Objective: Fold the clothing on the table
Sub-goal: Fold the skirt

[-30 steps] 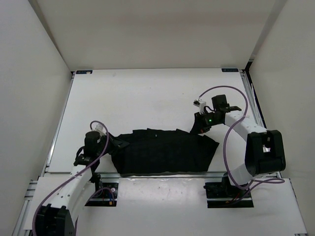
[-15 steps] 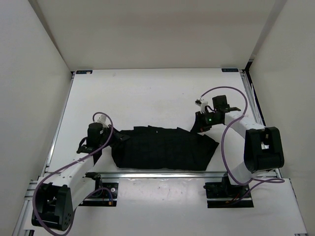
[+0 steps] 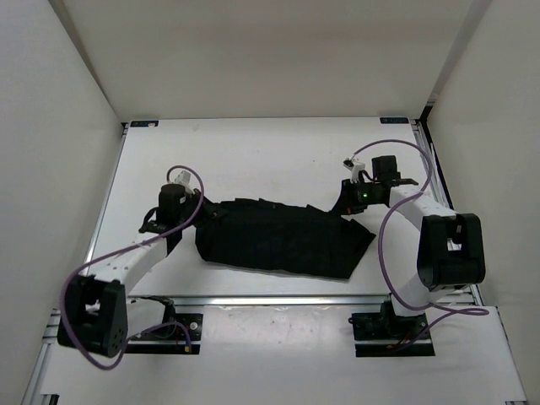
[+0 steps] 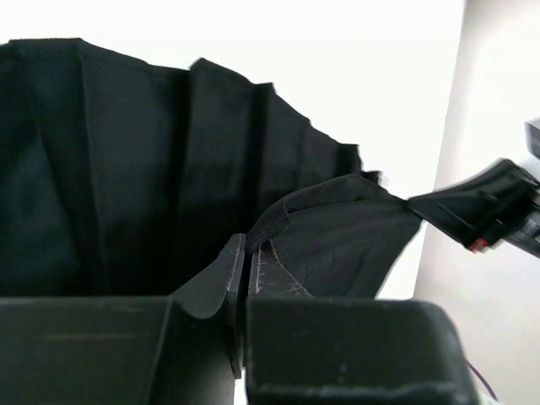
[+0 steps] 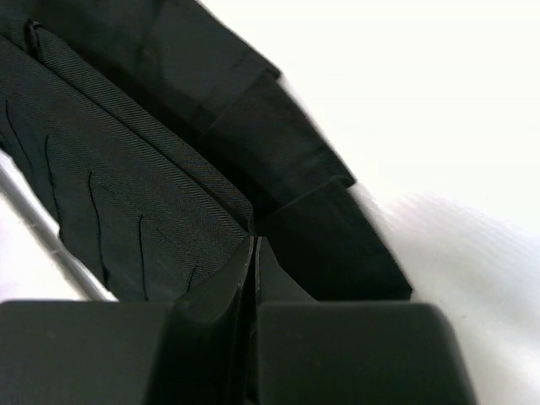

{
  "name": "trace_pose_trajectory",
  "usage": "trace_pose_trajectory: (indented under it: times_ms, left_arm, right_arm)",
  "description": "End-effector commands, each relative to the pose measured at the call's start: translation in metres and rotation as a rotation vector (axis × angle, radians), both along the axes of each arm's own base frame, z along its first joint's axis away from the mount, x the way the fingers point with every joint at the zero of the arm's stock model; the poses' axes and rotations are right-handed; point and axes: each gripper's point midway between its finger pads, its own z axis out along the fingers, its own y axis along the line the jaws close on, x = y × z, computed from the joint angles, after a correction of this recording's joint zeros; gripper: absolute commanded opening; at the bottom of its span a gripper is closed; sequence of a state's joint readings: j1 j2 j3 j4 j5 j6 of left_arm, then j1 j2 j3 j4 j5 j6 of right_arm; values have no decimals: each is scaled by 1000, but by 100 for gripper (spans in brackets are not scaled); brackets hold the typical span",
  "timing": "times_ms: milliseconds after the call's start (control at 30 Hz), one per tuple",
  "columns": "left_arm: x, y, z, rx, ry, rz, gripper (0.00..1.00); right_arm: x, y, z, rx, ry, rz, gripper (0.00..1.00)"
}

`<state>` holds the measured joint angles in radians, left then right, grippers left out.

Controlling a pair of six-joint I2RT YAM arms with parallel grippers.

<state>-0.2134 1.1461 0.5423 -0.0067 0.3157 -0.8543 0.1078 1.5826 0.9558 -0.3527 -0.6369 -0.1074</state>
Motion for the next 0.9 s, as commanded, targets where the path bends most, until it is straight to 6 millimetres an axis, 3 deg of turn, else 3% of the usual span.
trace_pose_trajectory:
  times_ms: [0,233,367,467,567,600,633,667,700,733,767,800,833,867]
  left_arm:
    - [45,25,19,108,-112,121,0]
    - [80,14,28,112,-126,108,0]
    - [93,15,20,126,-105,111,0]
    - [106,14,14,133,-90,107,15]
    - [135,4,9,170,-118,87,17]
    - [152,-3,7,185,-129,78,26]
    - [169,-14,19,180,-171,56,33]
    - [177,-20,-6,186,-116,32,55]
    - [191,-22,-18,193,-74,31,98]
    - [209,-23,-14,186,-74,34,99]
    - [215,-27,-10,173,-82,35,99]
    - [225,-21,3,186,-117,71,99]
    - [231,-14,24,183,-177,107,99]
    - [228,-8,24,189,-185,127,98]
  right_arm:
    - [34,-47,-13,-180,-86,-142,0]
    - [55,-53,1,-130,-117,-196,0]
    - [68,-54,4,-103,-110,-204,0]
    - [77,-53,-2,-93,-75,-228,0]
    - [94,-60,-4,-48,-15,-314,0]
    - [103,-68,-3,-42,-6,-366,0]
    - [107,-70,-8,-39,14,-387,0]
    - [115,-75,-7,-39,16,-425,3]
    - [124,-79,-2,-63,-8,-446,26]
    - [128,-77,-2,-83,-17,-444,56]
    - [137,-85,6,-120,-43,-469,67]
    - [143,-90,10,-161,-70,-486,90]
    - [145,-93,17,-171,-91,-497,99]
    - [150,-100,24,-188,-121,-516,99]
